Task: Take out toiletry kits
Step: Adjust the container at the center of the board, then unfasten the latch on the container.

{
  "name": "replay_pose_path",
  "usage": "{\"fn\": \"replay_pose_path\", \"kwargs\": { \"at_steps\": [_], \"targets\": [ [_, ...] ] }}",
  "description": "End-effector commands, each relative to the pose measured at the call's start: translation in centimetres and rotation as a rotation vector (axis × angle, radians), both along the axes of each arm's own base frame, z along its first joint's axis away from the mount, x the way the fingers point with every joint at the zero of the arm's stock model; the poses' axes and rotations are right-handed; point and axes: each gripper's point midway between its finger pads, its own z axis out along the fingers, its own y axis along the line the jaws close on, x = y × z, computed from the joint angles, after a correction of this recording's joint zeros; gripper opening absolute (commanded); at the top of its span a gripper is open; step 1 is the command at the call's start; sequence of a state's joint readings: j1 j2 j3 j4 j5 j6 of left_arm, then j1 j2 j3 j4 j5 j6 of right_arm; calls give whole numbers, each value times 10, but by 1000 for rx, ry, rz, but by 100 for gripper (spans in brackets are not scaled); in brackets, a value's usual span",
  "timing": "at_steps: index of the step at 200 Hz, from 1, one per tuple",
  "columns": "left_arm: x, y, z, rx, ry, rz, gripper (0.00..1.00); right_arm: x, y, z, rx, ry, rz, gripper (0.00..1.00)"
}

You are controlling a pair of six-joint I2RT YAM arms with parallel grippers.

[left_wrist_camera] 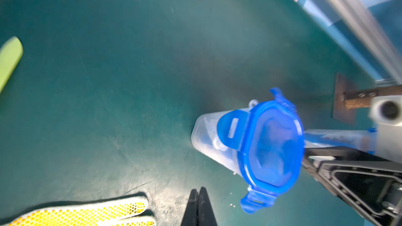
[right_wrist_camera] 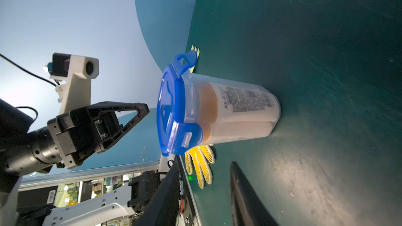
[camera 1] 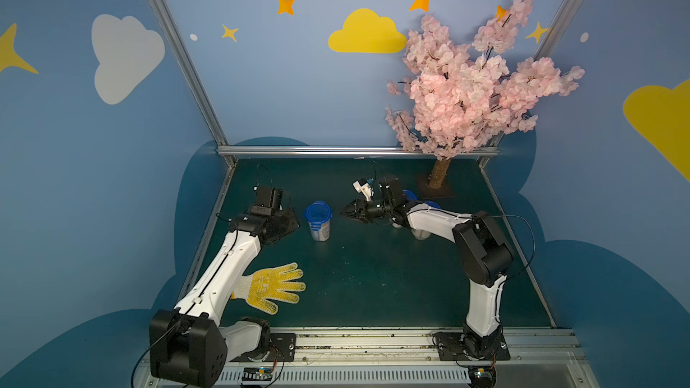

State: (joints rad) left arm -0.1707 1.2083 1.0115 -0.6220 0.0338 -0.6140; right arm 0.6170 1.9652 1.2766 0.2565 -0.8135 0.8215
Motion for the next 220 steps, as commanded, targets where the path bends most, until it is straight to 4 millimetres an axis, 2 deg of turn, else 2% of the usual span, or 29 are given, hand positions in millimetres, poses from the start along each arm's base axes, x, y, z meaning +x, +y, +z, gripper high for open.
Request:
{"fn": "replay_pose_path", "kwargs": {
  "at_steps": [1, 15, 41, 73, 116, 149, 220],
  "targets": [
    [14, -16, 23, -45, -70, -43, 2, 2, 10, 34, 124, -71, 13, 49],
    [22, -31, 25, -44, -69, -79, 2, 2, 14, 34, 154, -59, 17, 51],
    [34, -59, 17, -50, -55, -138, 2, 0, 19, 29, 168, -37, 25, 54],
    [45, -74, -2, -62, -15, -152, 2, -5, 24, 22, 158, -19, 37, 57],
    [47, -75, -24, -59, 29, -145, 2, -9, 28, 12, 141, 6, 45, 57],
    [44, -73, -32, -47, 47, -140, 2, -9, 33, 3, 135, 33, 49, 57],
    [34, -69, -50, -39, 88, -142, 2, -17, 42, 11, 180, 37, 83, 55]
  ]
}}
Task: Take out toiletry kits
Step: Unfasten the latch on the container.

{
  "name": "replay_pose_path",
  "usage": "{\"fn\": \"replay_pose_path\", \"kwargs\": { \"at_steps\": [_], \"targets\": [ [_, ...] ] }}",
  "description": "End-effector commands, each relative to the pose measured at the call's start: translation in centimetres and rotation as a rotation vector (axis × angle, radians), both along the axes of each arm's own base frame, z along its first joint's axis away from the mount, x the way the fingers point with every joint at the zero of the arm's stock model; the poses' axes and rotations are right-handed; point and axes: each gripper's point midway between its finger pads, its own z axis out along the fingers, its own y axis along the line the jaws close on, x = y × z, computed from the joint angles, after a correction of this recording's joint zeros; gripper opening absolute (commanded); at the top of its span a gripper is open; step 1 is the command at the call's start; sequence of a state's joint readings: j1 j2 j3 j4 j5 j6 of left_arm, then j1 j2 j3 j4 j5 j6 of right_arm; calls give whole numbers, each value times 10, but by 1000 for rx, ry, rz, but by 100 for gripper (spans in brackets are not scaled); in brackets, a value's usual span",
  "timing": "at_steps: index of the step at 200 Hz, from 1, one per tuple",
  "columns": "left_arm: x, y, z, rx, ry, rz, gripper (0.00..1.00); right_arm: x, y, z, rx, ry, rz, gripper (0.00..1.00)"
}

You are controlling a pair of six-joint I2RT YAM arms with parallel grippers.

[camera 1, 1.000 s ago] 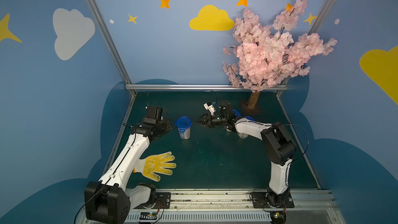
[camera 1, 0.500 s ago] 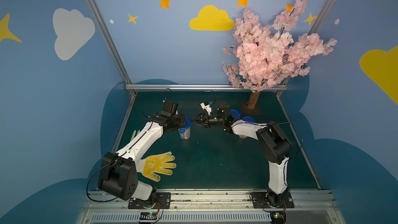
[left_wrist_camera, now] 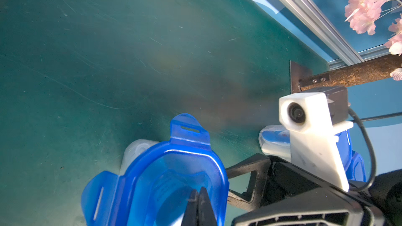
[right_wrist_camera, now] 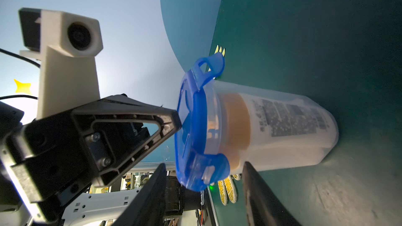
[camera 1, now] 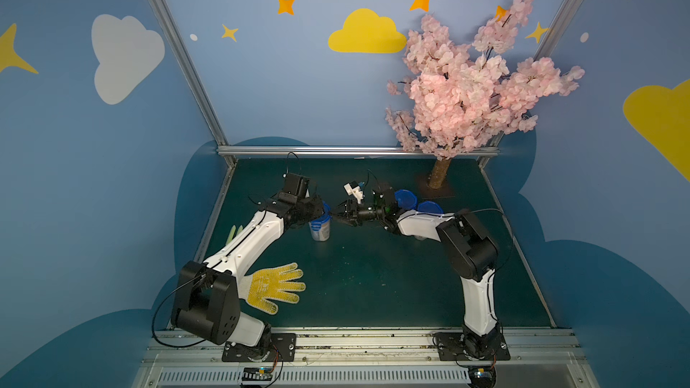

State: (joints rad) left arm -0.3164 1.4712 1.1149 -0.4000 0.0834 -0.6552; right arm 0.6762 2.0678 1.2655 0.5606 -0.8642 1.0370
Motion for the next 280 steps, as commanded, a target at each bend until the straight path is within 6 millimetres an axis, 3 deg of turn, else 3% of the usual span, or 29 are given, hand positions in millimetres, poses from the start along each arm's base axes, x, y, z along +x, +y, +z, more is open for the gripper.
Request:
{"fn": "replay_pose_path", "kwargs": {
  "at_steps": [1, 85, 237, 280],
  "targets": [
    [-23, 8, -36, 46, 125, 0, 2, -4, 7, 14, 53, -34, 30, 55],
    [-38, 13, -65, 48, 188, 12, 2, -9, 11, 38, 205, -8, 47, 50],
    [-46, 15, -77, 44, 222, 17, 2, -7, 11, 3, 138, 59, 13, 61],
    [-51, 15, -82, 40, 238, 13, 2, -10, 13, 13, 177, 36, 30, 57]
  ]
}}
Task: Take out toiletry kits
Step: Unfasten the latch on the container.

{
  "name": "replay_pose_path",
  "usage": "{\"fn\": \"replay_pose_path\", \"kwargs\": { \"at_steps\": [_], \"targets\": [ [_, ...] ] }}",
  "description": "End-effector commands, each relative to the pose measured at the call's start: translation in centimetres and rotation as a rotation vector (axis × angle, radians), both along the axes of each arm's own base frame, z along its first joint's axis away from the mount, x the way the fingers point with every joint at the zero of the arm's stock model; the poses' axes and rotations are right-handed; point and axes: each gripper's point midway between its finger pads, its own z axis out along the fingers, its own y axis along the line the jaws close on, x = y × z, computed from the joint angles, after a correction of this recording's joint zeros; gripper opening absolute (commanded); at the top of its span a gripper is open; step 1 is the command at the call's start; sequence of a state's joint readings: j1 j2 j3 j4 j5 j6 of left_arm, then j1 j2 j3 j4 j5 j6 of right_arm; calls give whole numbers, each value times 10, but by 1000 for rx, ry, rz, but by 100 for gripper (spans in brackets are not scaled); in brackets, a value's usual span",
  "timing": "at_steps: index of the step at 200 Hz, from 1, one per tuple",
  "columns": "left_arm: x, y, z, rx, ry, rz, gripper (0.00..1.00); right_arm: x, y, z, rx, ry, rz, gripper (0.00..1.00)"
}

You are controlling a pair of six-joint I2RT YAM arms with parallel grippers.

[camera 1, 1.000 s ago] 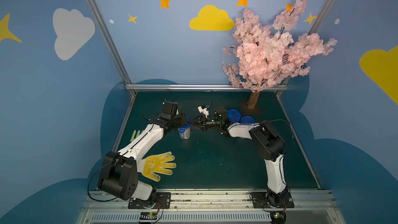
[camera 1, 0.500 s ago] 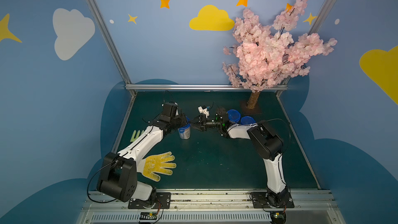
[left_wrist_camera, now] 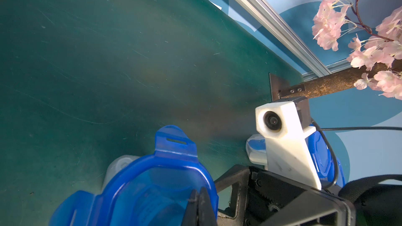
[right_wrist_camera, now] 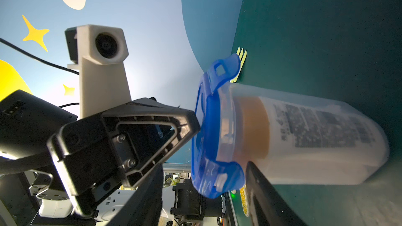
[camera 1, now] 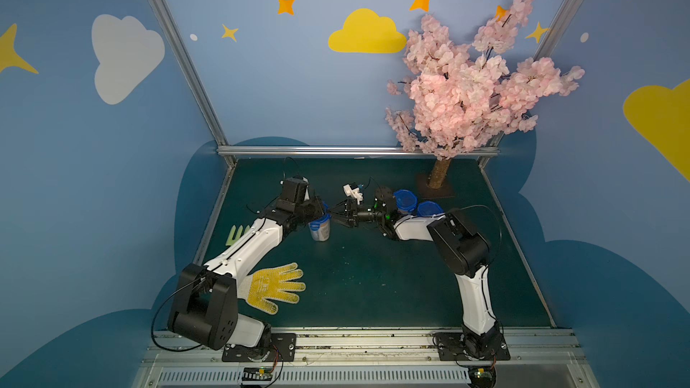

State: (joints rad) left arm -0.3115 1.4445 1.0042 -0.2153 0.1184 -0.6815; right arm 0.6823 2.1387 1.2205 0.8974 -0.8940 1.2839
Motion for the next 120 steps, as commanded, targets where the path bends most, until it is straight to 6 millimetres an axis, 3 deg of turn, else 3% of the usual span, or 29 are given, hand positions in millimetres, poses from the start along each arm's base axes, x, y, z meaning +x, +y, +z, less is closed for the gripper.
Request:
{"fn": "replay_pose_path", "kwargs": {
  "at_steps": [1, 79, 120],
  "targets": [
    [-56, 20, -79, 110, 318, 5, 2, -8, 7, 7, 45, -43, 23, 57],
    [-84, 26, -114, 114, 404, 19, 2, -16, 2, 51, 144, -142, 29, 52],
    [-104, 34, -137, 132, 459, 40, 2, -16, -2, 59, 158, -162, 22, 50]
  ]
}}
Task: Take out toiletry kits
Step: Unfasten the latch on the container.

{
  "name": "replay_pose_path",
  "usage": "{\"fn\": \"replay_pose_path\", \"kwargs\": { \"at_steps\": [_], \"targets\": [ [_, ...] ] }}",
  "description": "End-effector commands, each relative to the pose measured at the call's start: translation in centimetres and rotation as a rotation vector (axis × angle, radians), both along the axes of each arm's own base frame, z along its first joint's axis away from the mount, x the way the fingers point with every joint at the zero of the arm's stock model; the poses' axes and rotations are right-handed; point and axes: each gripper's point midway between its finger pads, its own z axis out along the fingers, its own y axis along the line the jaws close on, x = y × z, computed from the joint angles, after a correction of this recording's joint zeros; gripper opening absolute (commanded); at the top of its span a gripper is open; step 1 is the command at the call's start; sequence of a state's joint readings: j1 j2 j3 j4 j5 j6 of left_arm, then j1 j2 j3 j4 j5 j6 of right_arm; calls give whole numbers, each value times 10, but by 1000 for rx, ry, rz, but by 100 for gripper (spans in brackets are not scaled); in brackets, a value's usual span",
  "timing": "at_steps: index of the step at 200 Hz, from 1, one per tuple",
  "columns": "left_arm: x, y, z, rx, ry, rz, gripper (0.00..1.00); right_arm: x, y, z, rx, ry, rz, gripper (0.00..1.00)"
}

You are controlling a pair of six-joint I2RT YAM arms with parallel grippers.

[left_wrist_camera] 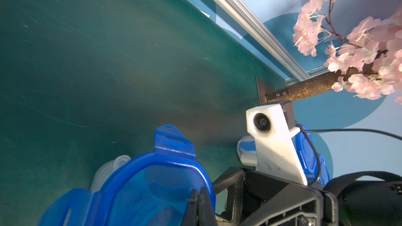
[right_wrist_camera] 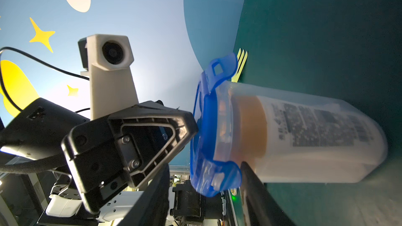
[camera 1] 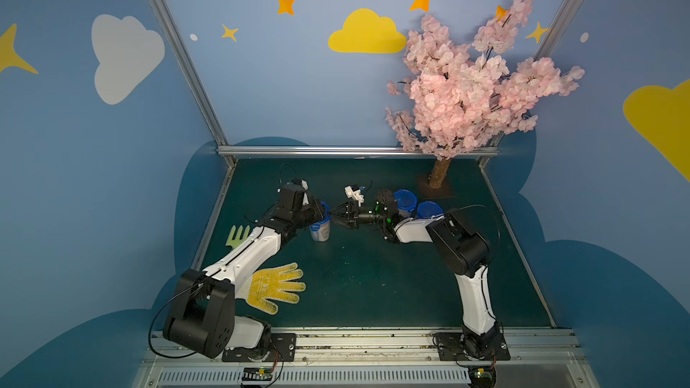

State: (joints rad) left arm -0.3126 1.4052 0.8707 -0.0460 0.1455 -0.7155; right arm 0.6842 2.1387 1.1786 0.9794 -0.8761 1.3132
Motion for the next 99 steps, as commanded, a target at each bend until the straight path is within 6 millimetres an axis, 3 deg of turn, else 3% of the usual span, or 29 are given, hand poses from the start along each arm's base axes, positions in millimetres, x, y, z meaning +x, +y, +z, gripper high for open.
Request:
{"fn": "replay_pose_path", "kwargs": {
  "at_steps": [1, 53, 99],
  "targets": [
    [-98, 38, -127, 193, 513, 29, 2, -13, 1, 61, 134, -161, 36, 50],
    [-118, 45, -152, 209, 583, 43, 2, -10, -7, 68, 141, -171, 23, 46],
    [-130, 48, -162, 211, 613, 53, 2, -10, -13, 79, 122, -207, 17, 45]
  ]
}}
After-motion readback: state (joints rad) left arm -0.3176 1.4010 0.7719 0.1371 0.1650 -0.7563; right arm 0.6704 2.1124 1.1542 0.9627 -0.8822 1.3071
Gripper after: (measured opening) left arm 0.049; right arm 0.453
